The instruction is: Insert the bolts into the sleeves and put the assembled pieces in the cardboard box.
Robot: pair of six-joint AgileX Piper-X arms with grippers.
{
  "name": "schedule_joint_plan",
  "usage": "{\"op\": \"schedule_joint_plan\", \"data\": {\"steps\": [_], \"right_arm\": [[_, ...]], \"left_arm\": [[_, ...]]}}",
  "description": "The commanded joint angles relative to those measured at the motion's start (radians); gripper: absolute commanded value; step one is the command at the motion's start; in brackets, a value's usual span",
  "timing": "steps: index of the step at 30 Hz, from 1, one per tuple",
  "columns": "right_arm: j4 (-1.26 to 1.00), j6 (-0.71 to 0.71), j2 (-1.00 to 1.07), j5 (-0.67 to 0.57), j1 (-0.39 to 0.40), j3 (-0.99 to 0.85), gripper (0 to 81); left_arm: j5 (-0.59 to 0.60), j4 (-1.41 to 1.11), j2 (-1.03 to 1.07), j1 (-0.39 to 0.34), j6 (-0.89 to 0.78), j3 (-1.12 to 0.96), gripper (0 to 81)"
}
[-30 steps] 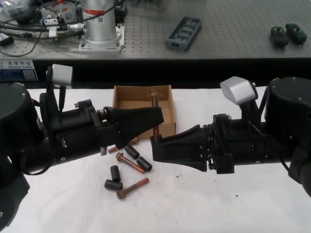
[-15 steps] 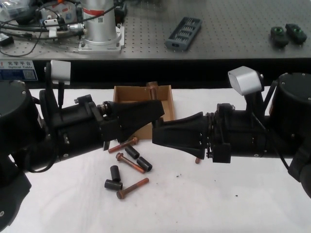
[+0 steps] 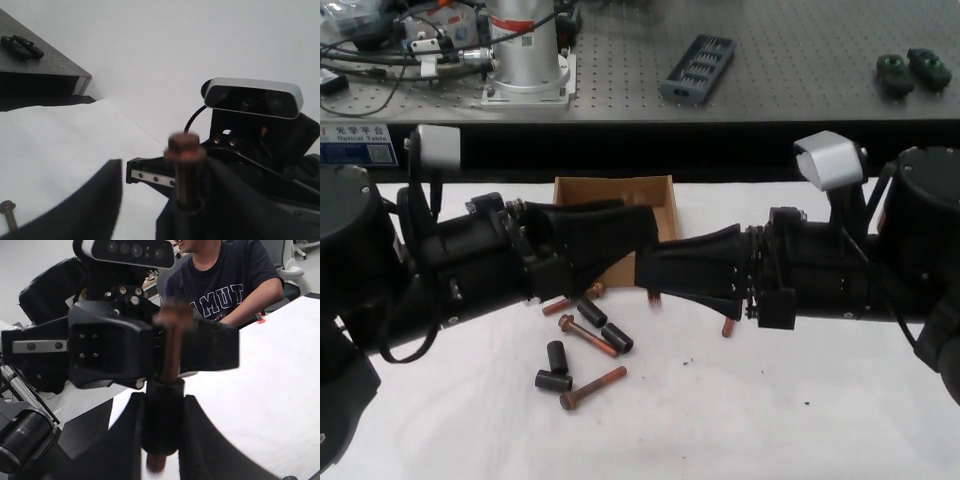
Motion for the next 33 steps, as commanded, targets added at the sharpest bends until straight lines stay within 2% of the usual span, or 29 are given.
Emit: {"op": "schedule_joint_plan", "data": {"steps": [1, 4, 8, 13, 18, 24, 29, 33], "right_arm": [[-0.045, 0.043, -0.014, 0.017, -0.008, -0.013, 0.4], [-0.039, 0.043, -0.014, 0.020, -0.020, -0.013, 0.4], [-0.009, 0.020, 0.002, 0.049, -0.069, -0.039, 0.4], [0.256, -0.087, 0.121, 0.047, -0.131, -0.208, 0.4], [0.348, -0.114, 0.317, 0.099, -0.135, -0.446, 0.4], [0.586, -0.109, 0.542, 0.218, -0.132, -0.740, 0.4], [0.766, -0.058, 0.666, 0.362, -0.121, -0.926, 0.4], [0.841, -0.053, 0.691, 0.501, -0.110, -1.003, 0.4]], "left_arm": [[-0.020, 0.008, 0.001, 0.016, 0.037, 0.001, 53.6], [-0.025, -0.015, 0.001, 0.050, 0.042, -0.004, 51.0], [-0.025, -0.021, -0.012, 0.138, 0.042, -0.010, 49.8], [0.000, 0.107, -0.076, 0.242, 0.102, -0.010, 46.1], [0.008, 0.309, -0.190, 0.250, 0.238, -0.010, 46.1], [-0.052, 0.565, -0.345, 0.250, 0.270, -0.010, 46.1], [-0.076, 0.706, -0.451, 0.250, 0.398, -0.010, 46.1], [-0.122, 0.819, -0.501, 0.250, 0.409, -0.010, 46.1]]}}
